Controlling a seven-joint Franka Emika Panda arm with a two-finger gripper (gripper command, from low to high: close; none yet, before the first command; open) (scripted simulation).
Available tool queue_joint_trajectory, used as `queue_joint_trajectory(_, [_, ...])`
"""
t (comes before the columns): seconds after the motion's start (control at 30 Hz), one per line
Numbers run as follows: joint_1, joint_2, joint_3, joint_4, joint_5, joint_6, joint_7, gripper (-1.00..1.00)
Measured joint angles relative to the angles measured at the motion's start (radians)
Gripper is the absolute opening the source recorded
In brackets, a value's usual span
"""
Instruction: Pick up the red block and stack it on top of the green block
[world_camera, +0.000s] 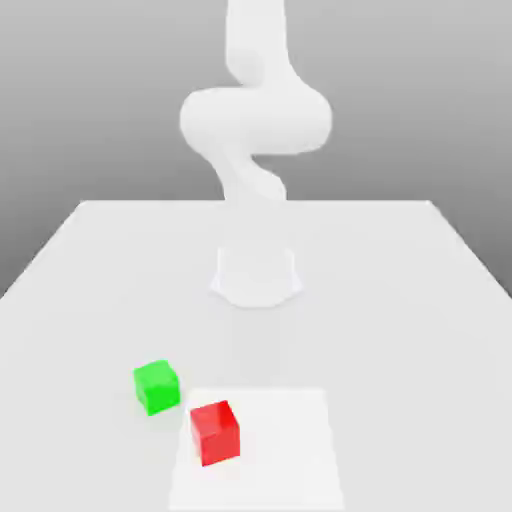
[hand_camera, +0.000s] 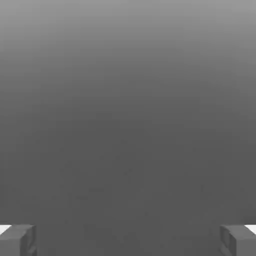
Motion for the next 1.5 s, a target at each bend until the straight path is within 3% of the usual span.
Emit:
queue_joint_trajectory(0.57, [0.05,0.623,-0.138,-0.275,0.023,0.327,-0.385,0.0])
queue_joint_trajectory(0.7, [0.03,0.768,-0.137,-0.333,0.038,0.407,-0.475,0.0])
queue_joint_trajectory(0.87, [-0.002,0.95,-0.09,-0.319,0.111,0.551,-0.544,0.0])
queue_joint_trajectory(0.9, [-0.014,0.984,-0.074,-0.314,0.123,0.579,-0.553,-1.0])
queue_joint_trajectory(1.13, [-0.019,0.991,-0.07,-0.313,0.124,0.584,-0.553,-1.0])
queue_joint_trajectory(1.33, [-0.007,0.8,-0.11,-0.348,0.036,0.429,-0.488,-1.0])
queue_joint_trajectory(1.5, [-0.131,0.619,-0.17,-0.463,-0.043,0.365,-0.415,-1.0])
